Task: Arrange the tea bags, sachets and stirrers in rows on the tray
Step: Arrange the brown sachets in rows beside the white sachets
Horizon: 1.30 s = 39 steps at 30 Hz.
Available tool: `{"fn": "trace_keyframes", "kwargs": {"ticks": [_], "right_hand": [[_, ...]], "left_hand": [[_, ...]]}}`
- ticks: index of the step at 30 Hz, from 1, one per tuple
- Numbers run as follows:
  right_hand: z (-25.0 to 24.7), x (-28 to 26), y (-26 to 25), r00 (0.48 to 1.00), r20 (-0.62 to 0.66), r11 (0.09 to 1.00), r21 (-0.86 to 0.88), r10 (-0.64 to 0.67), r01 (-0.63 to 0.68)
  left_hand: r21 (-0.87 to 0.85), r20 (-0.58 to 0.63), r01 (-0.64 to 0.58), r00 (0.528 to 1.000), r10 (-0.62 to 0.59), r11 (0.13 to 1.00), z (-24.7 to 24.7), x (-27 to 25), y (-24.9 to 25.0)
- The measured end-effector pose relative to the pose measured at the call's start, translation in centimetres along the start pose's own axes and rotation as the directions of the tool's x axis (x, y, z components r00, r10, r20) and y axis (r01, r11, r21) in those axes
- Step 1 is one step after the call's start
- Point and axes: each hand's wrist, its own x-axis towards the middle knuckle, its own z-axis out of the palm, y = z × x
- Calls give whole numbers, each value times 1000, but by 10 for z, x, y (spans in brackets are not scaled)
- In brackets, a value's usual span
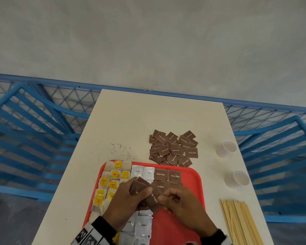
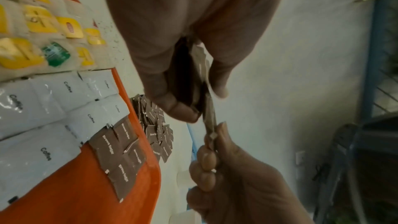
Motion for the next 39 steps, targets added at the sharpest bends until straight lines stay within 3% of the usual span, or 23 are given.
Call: {"fn": "trace_keyframes", "kwargs": {"ticks": [5, 8, 11, 14, 17, 21, 25, 39], "right_hand": [[11, 0, 9, 980, -178, 995, 59, 85, -75], [23, -6, 16, 973, -69, 965, 160, 219, -206], [25, -13, 30, 971, 18, 955, 179, 238, -237], [23, -14, 37, 964, 16, 943, 206, 264, -261], [25, -13, 39, 964, -23, 948, 193, 263, -254], [15, 0, 69, 931, -164, 943, 130, 326, -307], [8, 20, 109, 864, -279, 901, 5, 419, -435], [31, 50, 123, 774, -397, 828, -58, 493, -557]], "left_hand": [[-15, -21, 116, 993, -116, 993, -5, -1, -16], [-59, -54, 163, 985, -166, 985, -4, -1, -29], [-112, -78, 236, 966, -245, 965, -3, -1, -36], [-138, -17, 292, 955, -298, 946, -7, -3, -39], [-87, 73, 300, 953, -294, 950, -11, -4, -41], [-14, -27, 305, 952, -305, 952, -18, -3, -44], [-1, -108, 319, 942, -317, 948, -32, -5, -47], [16, -172, 340, 927, -332, 940, -39, -6, -49]]}}
